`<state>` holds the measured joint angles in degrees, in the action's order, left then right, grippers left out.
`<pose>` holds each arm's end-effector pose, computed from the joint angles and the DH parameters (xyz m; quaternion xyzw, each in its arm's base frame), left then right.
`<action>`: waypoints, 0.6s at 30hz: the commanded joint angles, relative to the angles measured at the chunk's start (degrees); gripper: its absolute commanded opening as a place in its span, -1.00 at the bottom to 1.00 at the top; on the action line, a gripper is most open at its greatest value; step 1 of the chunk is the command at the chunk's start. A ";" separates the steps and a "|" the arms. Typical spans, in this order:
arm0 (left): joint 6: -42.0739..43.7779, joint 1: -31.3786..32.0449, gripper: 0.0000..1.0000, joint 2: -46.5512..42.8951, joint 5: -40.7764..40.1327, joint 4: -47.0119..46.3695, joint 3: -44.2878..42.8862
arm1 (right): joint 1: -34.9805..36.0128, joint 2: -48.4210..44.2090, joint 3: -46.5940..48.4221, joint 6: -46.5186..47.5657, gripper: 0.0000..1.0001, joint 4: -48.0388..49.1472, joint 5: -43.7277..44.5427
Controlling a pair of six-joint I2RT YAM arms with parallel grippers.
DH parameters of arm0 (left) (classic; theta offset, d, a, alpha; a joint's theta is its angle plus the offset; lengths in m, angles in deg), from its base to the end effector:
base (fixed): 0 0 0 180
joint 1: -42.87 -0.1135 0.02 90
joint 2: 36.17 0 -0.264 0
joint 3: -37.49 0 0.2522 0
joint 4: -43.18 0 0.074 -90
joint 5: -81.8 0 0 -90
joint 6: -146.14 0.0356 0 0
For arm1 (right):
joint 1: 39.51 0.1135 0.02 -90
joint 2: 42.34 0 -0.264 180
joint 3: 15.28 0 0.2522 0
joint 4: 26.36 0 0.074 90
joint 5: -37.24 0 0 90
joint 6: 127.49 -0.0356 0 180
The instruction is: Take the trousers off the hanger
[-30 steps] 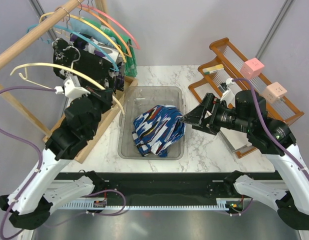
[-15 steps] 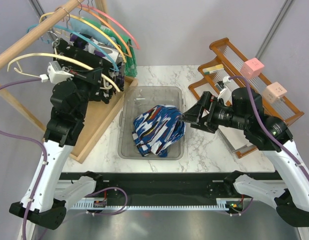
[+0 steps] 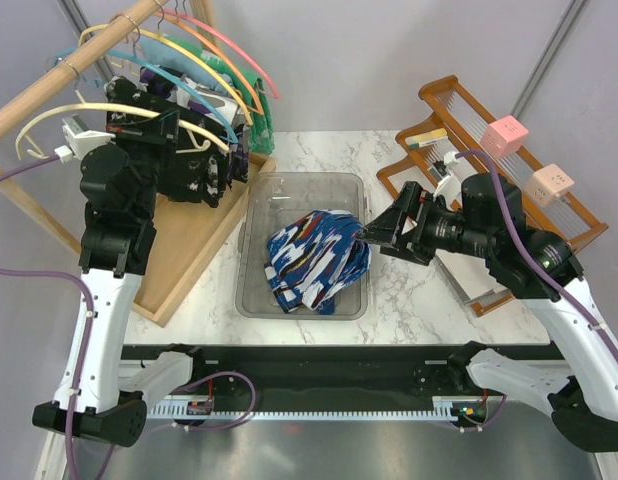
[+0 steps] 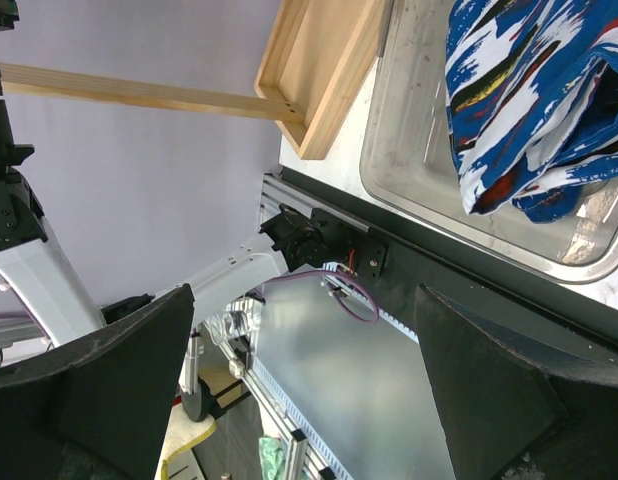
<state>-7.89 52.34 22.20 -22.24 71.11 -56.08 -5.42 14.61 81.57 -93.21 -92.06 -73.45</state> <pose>0.1941 -0.0236 0.4974 -0.3821 0.5409 -0.3810 0.6452 0.1305 0.1035 0.4499 0.0626 0.8365 0.4768 0.2629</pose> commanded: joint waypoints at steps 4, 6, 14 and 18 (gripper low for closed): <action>-7.69 -2.88 -0.96 0.52 3.58 -3.01 -0.52 | 0.10 -1.40 1.46 -0.17 0.96 0.88 0.74; -7.08 -2.97 -0.96 0.34 3.76 -2.75 -0.52 | 0.10 -1.58 1.46 -0.35 0.96 0.79 1.09; -6.11 -3.06 -0.96 1.13 6.04 0.41 -0.17 | 0.10 -2.28 0.58 -0.79 0.96 1.49 1.35; -3.48 -3.06 -0.64 -0.53 5.96 3.75 0.71 | 0.10 -3.07 -0.64 -1.67 0.96 1.67 2.93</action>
<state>-13.74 49.55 23.18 -18.04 71.94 -55.58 -5.42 12.88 81.55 -93.73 -91.98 -72.57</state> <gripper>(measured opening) 0.126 0.982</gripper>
